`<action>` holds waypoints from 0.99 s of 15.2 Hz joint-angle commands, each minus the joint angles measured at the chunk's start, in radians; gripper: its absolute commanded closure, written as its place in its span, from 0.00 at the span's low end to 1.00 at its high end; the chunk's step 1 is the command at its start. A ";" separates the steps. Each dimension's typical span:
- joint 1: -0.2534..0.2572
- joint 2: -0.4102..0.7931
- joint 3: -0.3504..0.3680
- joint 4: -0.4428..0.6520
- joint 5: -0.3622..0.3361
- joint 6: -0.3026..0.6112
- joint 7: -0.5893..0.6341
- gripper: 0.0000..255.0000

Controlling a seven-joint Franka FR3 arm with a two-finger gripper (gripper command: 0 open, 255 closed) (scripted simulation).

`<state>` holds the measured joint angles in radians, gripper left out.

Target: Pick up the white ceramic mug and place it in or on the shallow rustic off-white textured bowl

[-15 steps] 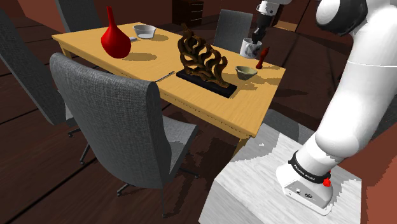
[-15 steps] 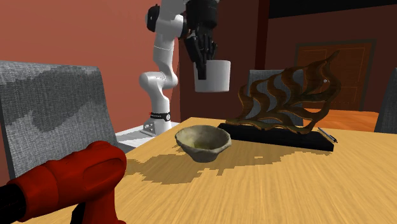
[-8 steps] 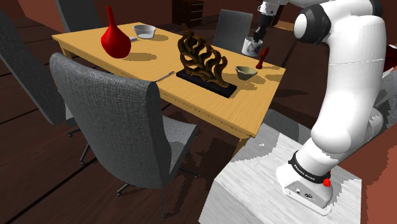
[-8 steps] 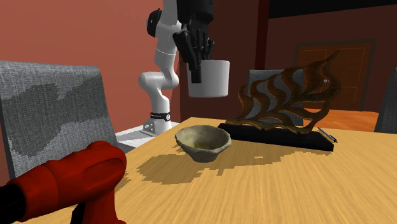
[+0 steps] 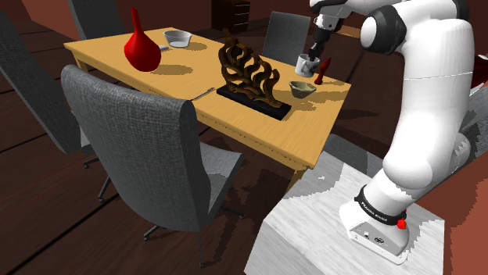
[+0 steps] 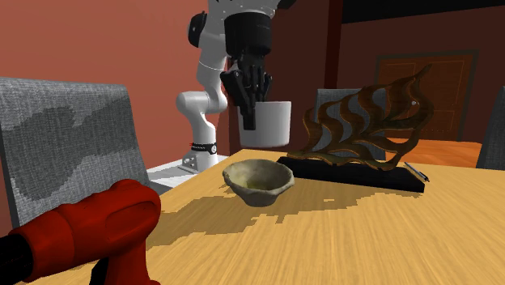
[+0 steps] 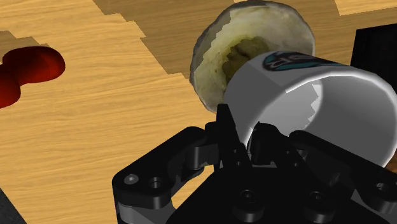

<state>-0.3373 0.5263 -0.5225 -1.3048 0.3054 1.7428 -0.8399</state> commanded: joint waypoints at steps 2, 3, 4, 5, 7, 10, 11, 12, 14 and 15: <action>0.005 0.004 0.002 -0.035 0.003 0.038 -0.005 1.00; 0.006 0.005 0.003 -0.047 0.005 0.051 -0.007 1.00; 0.008 0.007 0.004 -0.063 0.006 0.068 -0.009 1.00; 0.008 0.007 0.004 -0.063 0.006 0.068 -0.009 1.00; 0.008 0.007 0.004 -0.063 0.006 0.068 -0.009 1.00; 0.008 0.007 0.004 -0.063 0.006 0.068 -0.009 1.00; 0.008 0.007 0.004 -0.063 0.006 0.068 -0.009 1.00; 0.008 0.007 0.004 -0.063 0.006 0.068 -0.009 1.00; 0.008 0.007 0.004 -0.063 0.006 0.068 -0.009 0.00; 0.008 0.007 0.004 -0.063 0.006 0.068 -0.009 0.00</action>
<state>-0.3295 0.5335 -0.5187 -1.3673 0.3118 1.8107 -0.8491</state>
